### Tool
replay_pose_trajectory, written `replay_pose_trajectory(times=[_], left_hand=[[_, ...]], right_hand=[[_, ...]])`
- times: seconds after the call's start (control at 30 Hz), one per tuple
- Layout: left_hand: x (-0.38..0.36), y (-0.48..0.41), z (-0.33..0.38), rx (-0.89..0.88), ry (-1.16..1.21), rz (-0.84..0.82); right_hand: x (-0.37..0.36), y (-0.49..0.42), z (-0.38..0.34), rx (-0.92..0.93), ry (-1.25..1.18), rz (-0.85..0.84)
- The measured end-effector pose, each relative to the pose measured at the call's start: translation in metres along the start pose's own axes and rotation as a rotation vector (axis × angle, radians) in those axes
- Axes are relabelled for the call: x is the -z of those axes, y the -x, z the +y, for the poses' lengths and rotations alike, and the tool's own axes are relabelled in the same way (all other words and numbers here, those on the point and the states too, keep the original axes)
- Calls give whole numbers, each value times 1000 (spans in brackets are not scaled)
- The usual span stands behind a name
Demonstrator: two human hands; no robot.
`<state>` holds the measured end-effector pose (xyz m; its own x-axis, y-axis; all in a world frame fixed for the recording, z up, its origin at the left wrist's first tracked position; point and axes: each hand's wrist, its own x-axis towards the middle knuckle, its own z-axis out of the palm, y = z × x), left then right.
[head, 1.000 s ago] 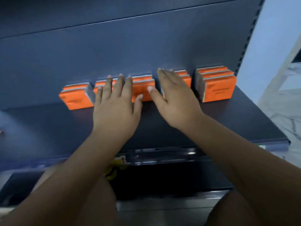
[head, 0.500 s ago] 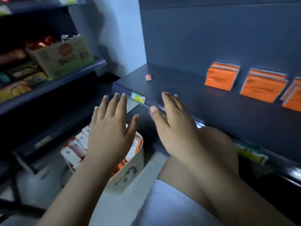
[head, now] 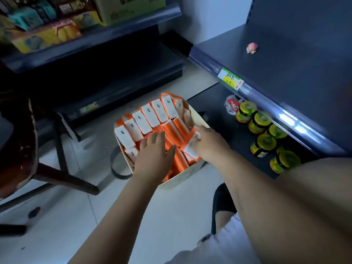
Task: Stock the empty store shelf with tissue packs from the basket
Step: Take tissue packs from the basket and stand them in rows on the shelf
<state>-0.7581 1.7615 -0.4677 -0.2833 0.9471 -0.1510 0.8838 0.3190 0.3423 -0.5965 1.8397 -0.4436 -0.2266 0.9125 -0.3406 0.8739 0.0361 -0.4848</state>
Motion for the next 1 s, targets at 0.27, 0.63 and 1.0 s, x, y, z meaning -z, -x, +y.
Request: replay_pose_trajectory(times=[0.27, 0.63, 1.0], left_hand=[[-39, -61, -5, 187, 392, -71], [-50, -95, -8, 46, 64, 99], [-46, -87, 1, -153, -171, 142]], right_hand=[[-25, -62, 8, -65, 85, -9], [-15, -73, 20, -192, -3, -68], [46, -56, 35, -290, -786, 9]])
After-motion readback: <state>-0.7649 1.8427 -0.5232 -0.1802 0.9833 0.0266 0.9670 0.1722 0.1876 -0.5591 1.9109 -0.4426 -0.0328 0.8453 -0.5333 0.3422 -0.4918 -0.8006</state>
